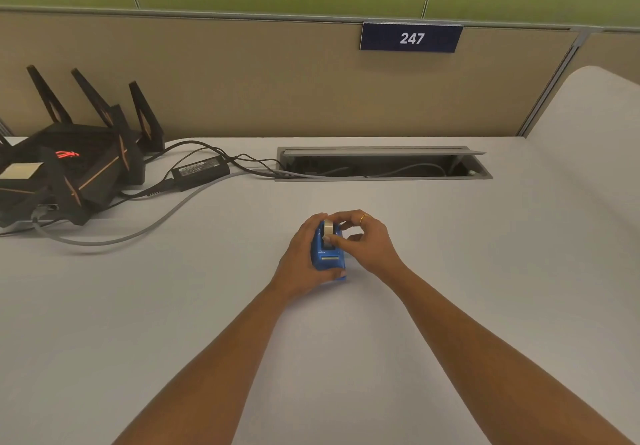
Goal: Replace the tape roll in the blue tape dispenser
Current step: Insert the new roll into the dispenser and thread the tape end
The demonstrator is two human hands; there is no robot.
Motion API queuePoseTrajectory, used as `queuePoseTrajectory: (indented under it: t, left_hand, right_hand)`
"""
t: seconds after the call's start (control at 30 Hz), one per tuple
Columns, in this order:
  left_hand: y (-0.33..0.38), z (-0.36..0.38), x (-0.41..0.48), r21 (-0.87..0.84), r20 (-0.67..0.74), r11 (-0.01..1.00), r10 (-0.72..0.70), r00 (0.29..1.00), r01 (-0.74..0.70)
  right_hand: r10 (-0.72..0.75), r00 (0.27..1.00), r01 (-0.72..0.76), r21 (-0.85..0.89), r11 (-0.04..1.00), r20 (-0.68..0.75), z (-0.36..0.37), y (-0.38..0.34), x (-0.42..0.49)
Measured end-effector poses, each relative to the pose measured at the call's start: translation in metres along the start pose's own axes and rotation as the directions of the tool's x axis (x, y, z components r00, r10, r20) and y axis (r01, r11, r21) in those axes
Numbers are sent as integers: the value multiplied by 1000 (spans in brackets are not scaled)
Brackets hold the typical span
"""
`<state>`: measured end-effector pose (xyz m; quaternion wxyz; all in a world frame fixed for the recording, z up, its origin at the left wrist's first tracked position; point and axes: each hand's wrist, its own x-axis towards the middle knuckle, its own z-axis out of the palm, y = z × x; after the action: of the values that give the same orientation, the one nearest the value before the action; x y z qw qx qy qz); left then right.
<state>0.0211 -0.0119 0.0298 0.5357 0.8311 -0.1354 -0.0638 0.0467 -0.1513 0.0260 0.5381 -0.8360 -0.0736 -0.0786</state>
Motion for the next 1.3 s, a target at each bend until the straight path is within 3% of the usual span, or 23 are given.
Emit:
queuePoseTrajectory:
  t: [0.2, 0.93, 1.3]
  left_hand:
    - [0, 0, 0, 6, -2, 1000, 3, 1000, -3]
    - [-4, 0, 2, 25, -1, 1000, 18, 1000, -18]
    - [-7, 1, 4, 35, -2, 999, 31, 1000, -31]
  right_hand:
    - [9, 999, -8, 26, 1000, -43, 3, 0, 1]
    - [-2, 998, -1, 46, 999, 65, -4, 0, 0]
    - [83, 996, -84, 59, 995, 18, -1, -3, 0]
